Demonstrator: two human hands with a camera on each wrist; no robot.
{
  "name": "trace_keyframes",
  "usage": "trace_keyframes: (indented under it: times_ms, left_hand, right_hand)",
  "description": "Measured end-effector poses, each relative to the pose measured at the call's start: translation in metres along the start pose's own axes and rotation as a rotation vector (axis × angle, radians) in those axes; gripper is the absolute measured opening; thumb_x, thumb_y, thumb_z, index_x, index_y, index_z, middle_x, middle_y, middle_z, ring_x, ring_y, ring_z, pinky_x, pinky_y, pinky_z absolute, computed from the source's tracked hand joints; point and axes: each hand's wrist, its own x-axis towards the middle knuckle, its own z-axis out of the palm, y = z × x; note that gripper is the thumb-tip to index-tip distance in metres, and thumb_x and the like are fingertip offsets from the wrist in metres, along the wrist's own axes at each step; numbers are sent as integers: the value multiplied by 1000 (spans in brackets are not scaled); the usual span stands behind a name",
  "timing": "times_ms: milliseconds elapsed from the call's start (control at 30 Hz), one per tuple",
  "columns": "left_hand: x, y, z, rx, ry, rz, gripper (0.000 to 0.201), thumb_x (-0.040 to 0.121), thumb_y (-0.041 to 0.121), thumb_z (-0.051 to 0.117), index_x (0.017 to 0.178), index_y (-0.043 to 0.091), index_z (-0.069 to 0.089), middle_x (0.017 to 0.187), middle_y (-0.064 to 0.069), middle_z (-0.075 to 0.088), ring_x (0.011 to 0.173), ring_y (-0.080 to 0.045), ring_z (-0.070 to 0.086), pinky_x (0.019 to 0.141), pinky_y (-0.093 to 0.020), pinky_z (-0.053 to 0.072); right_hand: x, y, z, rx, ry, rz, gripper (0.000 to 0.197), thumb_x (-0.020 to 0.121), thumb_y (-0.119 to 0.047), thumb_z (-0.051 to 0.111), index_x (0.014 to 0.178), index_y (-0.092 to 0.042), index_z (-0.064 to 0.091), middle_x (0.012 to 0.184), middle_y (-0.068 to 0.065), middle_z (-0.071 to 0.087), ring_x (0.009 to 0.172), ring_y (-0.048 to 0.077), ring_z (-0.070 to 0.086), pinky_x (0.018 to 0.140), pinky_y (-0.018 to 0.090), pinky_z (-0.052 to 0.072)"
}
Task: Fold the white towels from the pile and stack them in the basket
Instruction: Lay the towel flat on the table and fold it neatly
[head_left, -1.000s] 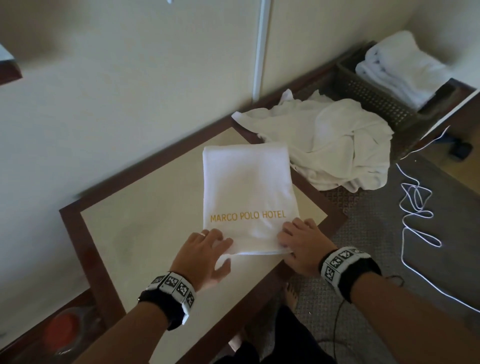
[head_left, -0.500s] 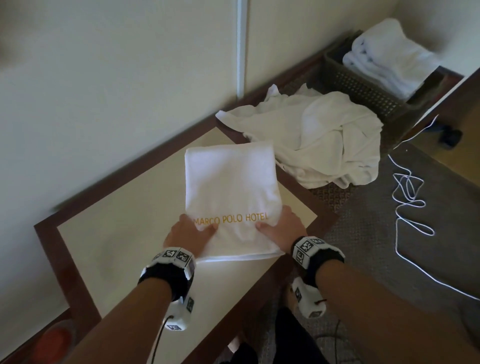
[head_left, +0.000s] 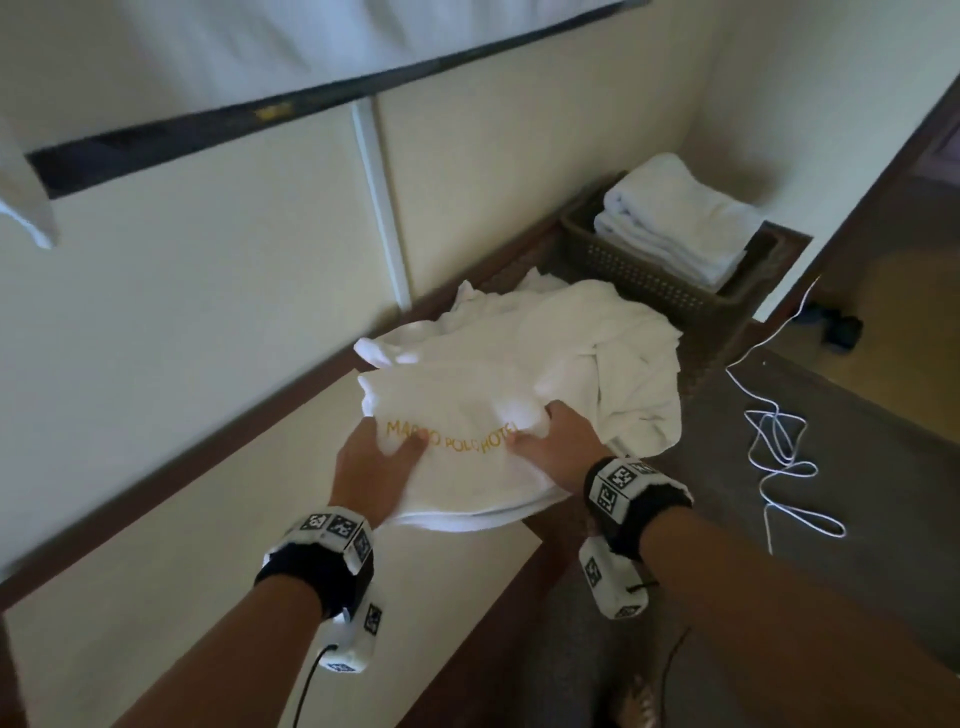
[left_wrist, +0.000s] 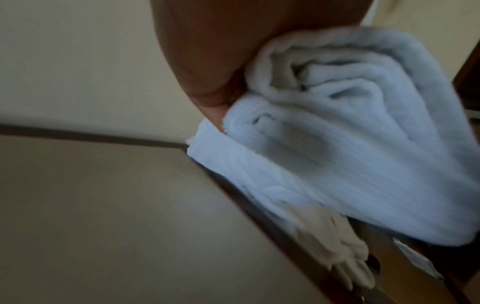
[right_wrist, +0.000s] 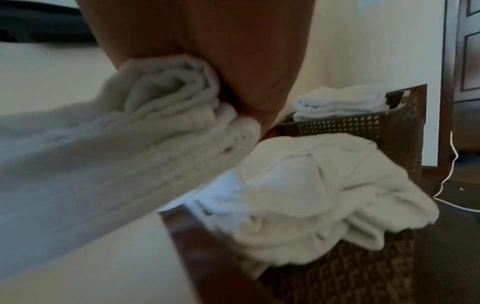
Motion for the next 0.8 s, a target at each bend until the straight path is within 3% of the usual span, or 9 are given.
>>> trace_keyframes:
  times_ms: [133, 300, 400, 500, 567, 667, 800]
  left_hand:
    - [15, 71, 57, -29, -16, 91, 37, 86, 46, 74, 100, 14, 61, 97, -1, 68, 92, -24, 64, 83, -40, 50]
    - [24, 169, 157, -71, -39, 166, 41, 83, 49, 75, 91, 11, 61, 91, -2, 68, 90, -24, 63, 84, -43, 51]
    - [27, 216, 219, -124, -89, 208, 32, 85, 40, 77, 95, 12, 65, 94, -1, 71, 90, -21, 66, 82, -41, 54]
    - [30, 256, 277, -145, -127, 249, 31, 86, 38, 77, 96, 10, 65, 92, 0, 70, 87, -17, 65, 77, -35, 52]
    - [36, 279, 313, -165, -148, 268, 31, 86, 35, 77, 94, 8, 63, 90, 0, 69, 84, -17, 64, 72, -33, 51]
    - [49, 311, 361, -205, -166, 264, 29, 87, 30, 75, 94, 5, 61, 89, -1, 67, 84, -18, 63, 65, -26, 47]
    - [77, 349, 418, -255, -163, 257, 23, 88, 24, 73, 95, 7, 60, 95, -4, 65, 87, -22, 61, 65, -24, 42]
  right_hand:
    - [24, 26, -88, 20, 74, -41, 42, 81, -43, 76, 101, -15, 53, 90, -8, 54, 74, 0, 47, 56, 11, 31]
    - [50, 78, -207, 40, 182, -40, 44, 81, -43, 76, 102, -10, 55, 95, -2, 58, 83, 14, 54, 65, 26, 38]
    - [61, 113, -271, 26, 241, -21, 42, 82, -41, 75, 99, -9, 54, 87, -6, 54, 74, 5, 50, 56, 18, 33]
    - [75, 145, -323, 19, 328, 28, 41, 81, -41, 77, 97, -10, 55, 84, -8, 53, 72, 1, 49, 55, 16, 32]
    - [87, 164, -353, 16, 365, 55, 40, 81, -41, 76, 96, -11, 55, 85, -5, 56, 75, 8, 53, 58, 20, 36]
    - [109, 188, -393, -6, 395, 86, 40, 83, -41, 74, 98, -10, 55, 93, 4, 60, 85, 22, 58, 72, 35, 46]
    - [157, 209, -441, -65, 394, 99, 41, 84, -45, 70, 105, -14, 54, 99, 2, 62, 90, 22, 60, 82, 41, 50]
